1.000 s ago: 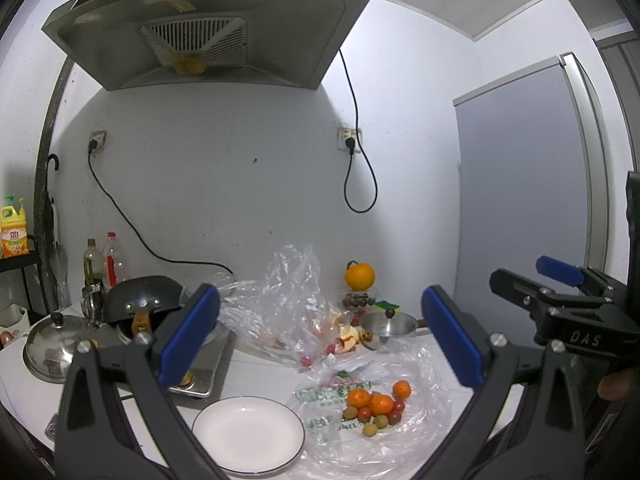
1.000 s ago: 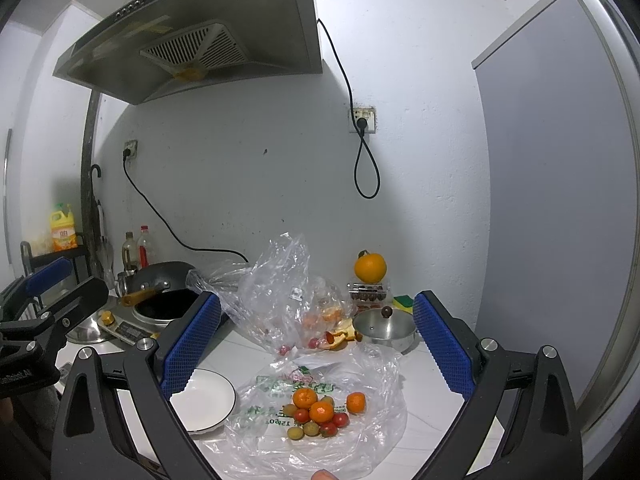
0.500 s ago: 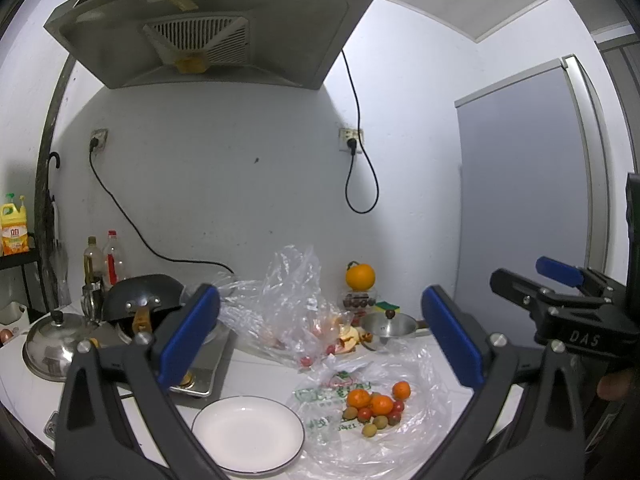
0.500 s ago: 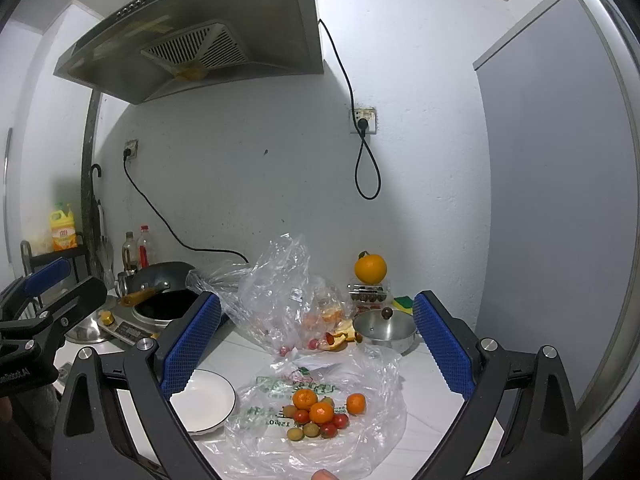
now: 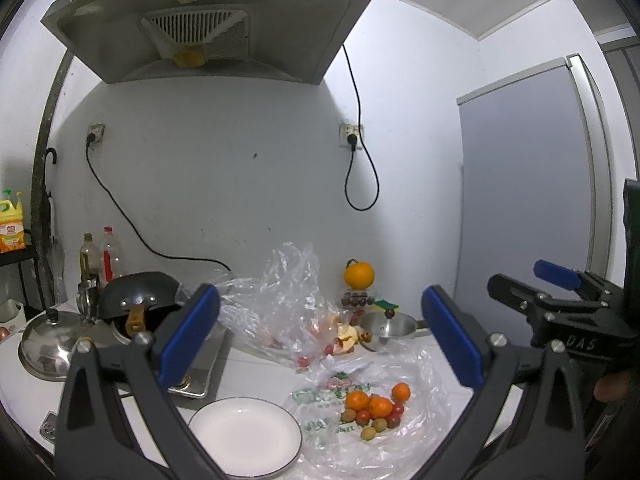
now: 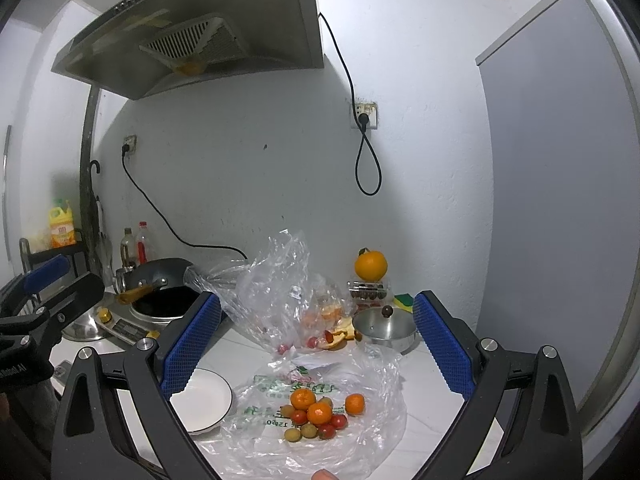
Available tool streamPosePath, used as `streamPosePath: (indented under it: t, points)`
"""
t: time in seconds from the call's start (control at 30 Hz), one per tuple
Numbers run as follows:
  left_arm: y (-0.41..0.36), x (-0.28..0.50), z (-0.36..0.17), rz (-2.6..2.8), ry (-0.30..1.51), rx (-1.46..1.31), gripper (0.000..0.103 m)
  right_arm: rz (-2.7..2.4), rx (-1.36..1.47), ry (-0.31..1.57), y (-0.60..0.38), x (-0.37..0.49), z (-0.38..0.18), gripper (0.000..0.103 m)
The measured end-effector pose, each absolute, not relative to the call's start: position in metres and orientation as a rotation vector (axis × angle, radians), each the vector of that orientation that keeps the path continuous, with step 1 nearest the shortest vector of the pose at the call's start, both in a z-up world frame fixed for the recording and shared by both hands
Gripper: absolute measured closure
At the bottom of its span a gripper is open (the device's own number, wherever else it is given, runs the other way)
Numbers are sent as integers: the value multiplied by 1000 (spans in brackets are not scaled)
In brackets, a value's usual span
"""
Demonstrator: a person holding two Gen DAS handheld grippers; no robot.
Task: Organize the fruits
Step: 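Move both tools down into the plastic bag toward the fruit pile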
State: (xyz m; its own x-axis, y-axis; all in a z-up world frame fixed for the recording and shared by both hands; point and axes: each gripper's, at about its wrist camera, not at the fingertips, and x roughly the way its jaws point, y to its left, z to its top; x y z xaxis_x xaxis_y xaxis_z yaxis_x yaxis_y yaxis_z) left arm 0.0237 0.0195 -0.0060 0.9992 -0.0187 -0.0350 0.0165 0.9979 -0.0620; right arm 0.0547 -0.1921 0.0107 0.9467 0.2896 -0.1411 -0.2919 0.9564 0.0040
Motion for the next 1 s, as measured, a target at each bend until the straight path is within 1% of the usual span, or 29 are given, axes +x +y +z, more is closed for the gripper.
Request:
streamPosePath:
  t: [0.27,0.53,1.0]
  points:
    - [17,53,-17,-16,70,-65,1,317,-67,144,-198,74,-2,4]
    - [5,87,-40,-24,123,-82,1,308,-102,233,-212,109,-27,4]
    - [-29,151,-111,-19,336,-32,2,364,-119,377,-228,168,-80,5]
